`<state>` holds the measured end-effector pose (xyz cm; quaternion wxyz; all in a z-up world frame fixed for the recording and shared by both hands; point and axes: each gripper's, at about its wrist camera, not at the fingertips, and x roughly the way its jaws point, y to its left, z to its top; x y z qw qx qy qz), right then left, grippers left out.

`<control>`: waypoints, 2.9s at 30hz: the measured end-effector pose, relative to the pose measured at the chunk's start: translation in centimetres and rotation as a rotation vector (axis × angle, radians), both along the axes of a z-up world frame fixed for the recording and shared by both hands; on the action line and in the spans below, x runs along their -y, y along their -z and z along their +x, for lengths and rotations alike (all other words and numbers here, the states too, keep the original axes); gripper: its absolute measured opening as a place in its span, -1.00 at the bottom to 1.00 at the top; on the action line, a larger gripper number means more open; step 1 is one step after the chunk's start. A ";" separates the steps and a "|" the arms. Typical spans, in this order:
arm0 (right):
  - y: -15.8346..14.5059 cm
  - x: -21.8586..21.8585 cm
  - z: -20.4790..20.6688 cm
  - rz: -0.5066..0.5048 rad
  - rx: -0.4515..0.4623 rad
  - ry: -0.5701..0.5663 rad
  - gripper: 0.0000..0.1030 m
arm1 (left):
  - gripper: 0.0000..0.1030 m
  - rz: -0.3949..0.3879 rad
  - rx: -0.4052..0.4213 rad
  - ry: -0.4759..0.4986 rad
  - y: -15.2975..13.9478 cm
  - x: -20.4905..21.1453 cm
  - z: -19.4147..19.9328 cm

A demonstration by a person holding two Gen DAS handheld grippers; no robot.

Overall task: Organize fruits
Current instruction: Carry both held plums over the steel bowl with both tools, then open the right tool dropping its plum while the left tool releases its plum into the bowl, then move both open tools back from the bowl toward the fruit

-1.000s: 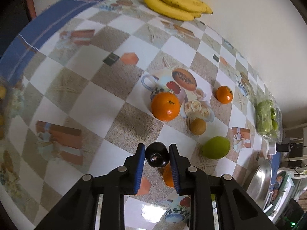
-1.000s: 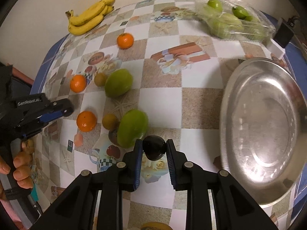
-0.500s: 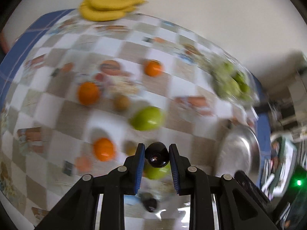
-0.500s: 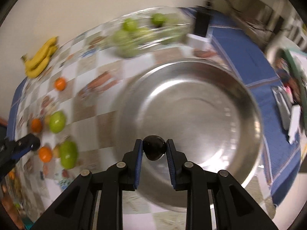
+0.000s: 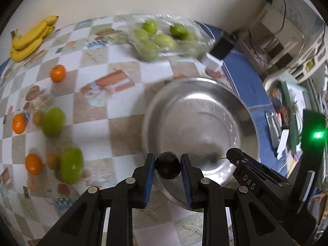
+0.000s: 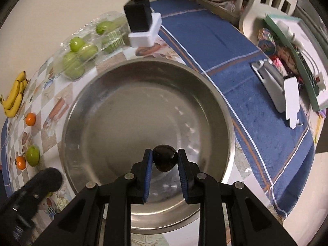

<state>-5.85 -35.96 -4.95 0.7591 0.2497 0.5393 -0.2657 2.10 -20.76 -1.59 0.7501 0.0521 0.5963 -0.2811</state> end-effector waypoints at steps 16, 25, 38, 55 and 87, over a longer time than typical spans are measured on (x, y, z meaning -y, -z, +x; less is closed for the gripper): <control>0.5 0.2 0.2 -0.006 -0.021 -0.002 -0.16 | -0.39 0.000 -0.049 0.028 2.9 0.9 -0.9; -0.8 0.4 -0.3 -0.042 0.011 0.021 -0.06 | 0.02 -0.028 -0.021 0.008 1.3 0.4 -0.7; -1.2 -2.2 1.0 -0.036 0.045 -0.084 0.06 | 0.31 0.232 0.113 -0.285 1.0 -7.3 3.3; -1.9 -10.1 4.5 0.021 0.128 -0.339 0.87 | 1.00 0.230 0.122 -0.560 0.8 -17.6 4.9; 2.0 -22.1 5.2 0.161 -0.031 -0.595 0.99 | 0.98 0.234 -0.024 -0.607 3.1 -24.0 2.3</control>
